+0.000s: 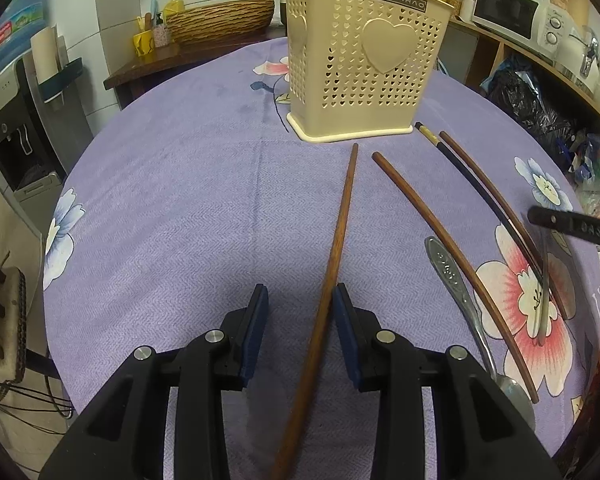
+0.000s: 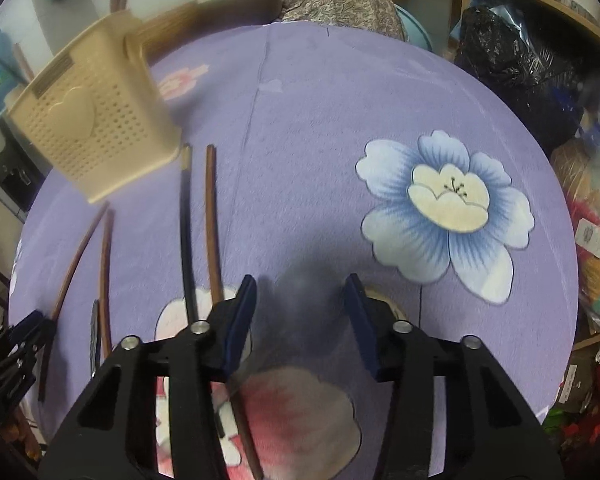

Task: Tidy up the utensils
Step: 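Lower the left gripper around a brown chopstick while the right gripper approaches the grey spoon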

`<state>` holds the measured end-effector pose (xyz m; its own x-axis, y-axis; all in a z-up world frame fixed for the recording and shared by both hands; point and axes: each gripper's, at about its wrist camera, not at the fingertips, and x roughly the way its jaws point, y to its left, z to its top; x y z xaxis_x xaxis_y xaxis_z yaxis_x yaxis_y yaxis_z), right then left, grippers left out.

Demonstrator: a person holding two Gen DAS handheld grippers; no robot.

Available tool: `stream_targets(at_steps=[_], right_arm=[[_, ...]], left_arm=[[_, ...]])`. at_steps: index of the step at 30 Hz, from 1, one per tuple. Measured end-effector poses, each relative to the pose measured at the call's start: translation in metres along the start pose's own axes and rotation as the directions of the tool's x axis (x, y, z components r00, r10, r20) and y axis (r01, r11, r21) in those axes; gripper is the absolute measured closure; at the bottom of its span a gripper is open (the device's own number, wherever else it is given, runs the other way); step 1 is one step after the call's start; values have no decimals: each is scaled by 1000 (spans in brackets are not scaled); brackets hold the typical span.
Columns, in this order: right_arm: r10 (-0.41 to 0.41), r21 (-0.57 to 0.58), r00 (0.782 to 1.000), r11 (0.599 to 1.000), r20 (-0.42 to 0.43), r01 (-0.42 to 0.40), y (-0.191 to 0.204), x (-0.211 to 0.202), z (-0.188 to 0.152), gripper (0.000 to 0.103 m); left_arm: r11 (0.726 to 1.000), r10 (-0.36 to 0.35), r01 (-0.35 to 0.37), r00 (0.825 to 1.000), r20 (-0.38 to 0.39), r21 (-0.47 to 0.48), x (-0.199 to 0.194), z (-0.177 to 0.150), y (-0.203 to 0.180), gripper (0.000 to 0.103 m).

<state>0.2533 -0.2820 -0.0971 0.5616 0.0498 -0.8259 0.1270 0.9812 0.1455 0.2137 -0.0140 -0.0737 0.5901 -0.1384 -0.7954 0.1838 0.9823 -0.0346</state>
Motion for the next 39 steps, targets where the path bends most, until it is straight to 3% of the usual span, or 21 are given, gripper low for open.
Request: stream_targets(at_steps=[2,4,7,11,15,21,25,27,30,33,39], right_arm=[[-30,-34,1000,999,-3,30,7,5,6,62],[1,-62,1000,998,-3,-1,17,10,12,63],[-17,-147,1000,989,19,20,35,20,20,63],[45,-74,999,996,18,-43,25,16,28,62],[-7,-61,998,998,57,11,17,-6,19,41],[-32,-115,999,993,1,32,23,-5,-8,42],[-53,-115,998,992,17,55,25,-7,-12,44],[-38,-100,999,994,13,39,24,-9,-12,51],[-54,-82,998,995,25,56,16,-12,-13,51],[-19,-72,1000,997,-7,19,14,-8,-17,51],[-60,-135,998,989,1,60,27,-3,-15,53]], left_arm=[[1000,0,0,1000,0,0,0,0,0,68],[1000,-1,1,1000,1,0,0,0,0,68],[1000,2,-2,1000,-1,1,0,0,-1,68],[1000,-6,6,1000,-2,-2,0,0,0,68],[1000,-12,12,1000,-12,0,1,3,1,68],[1000,-6,6,1000,-10,7,2,3,-1,68],[1000,-9,9,1000,-9,6,2,2,0,68],[1000,-8,8,1000,-11,8,2,2,-1,68],[1000,-11,11,1000,-10,6,2,3,0,67],[1000,-11,12,1000,-9,11,2,2,-1,66],[1000,-10,10,1000,-9,12,2,2,-1,65]])
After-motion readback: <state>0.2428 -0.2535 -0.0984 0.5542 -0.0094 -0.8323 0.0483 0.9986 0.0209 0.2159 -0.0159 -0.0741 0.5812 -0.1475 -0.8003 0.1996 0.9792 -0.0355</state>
